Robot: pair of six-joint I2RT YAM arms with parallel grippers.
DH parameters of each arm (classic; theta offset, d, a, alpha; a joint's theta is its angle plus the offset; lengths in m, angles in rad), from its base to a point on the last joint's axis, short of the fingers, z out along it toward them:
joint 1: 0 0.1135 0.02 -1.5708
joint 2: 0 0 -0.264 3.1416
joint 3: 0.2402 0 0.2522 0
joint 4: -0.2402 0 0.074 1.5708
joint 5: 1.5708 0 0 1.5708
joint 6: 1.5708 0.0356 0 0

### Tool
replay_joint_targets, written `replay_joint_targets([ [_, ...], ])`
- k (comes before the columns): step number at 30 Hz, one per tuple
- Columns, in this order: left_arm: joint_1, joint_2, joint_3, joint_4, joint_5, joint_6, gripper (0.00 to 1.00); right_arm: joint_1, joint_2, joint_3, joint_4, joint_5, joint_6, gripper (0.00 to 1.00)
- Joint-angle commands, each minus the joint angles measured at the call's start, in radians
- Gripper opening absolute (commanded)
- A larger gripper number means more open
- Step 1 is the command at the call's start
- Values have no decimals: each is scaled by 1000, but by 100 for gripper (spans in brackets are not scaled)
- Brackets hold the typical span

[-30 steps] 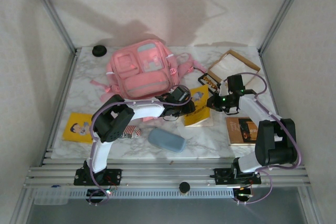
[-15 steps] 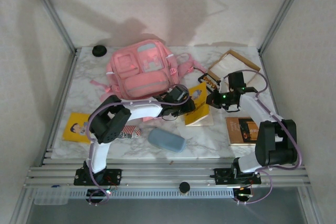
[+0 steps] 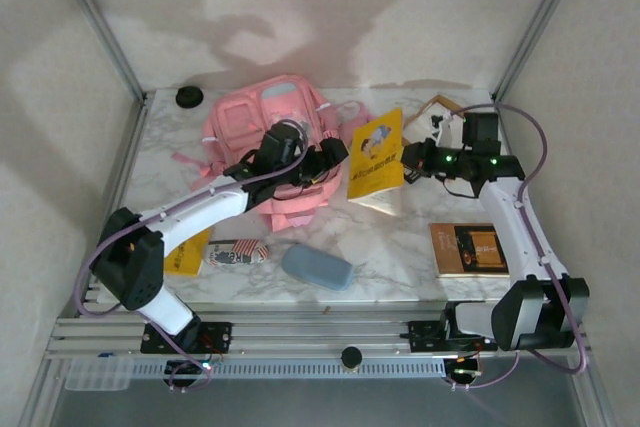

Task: Pack the student bag
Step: Pick up the book from the middle-right of the table, then pass the book.

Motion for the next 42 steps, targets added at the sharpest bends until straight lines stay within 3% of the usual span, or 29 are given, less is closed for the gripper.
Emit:
replay_joint_targets([
  [1, 18, -2, 5, 0, 105, 43, 91, 0, -19, 76, 33, -148, 39, 0],
  [4, 21, 19, 7, 66, 172, 29, 92, 14, -16, 91, 88, -213, 88, 0],
  [8, 12, 29, -20, 315, 291, -74, 92, 34, -19, 69, 197, -265, 173, 0],
  [12, 10, 6, -56, 499, 340, -158, 85, 48, -6, 33, 273, -291, 217, 0],
  [18, 12, -34, -73, 552, 345, -190, 64, 48, 51, 53, 141, -222, 93, 0],
  [25, 11, -73, -94, 569, 326, -207, 26, 46, 76, 52, 130, -197, 63, 0],
  [31, 10, -53, -84, 578, 323, -220, 1, 39, 65, 41, 138, -202, 53, 23],
  [38, 0, -24, -37, 640, 340, -233, 0, -25, 45, -57, 209, -293, 107, 85],
  [40, -7, -13, -20, 634, 342, -219, 0, -9, 35, -100, 307, -351, 191, 93],
  [42, -11, 0, -1, 605, 333, -198, 0, 16, 20, -122, 396, -392, 265, 94],
])
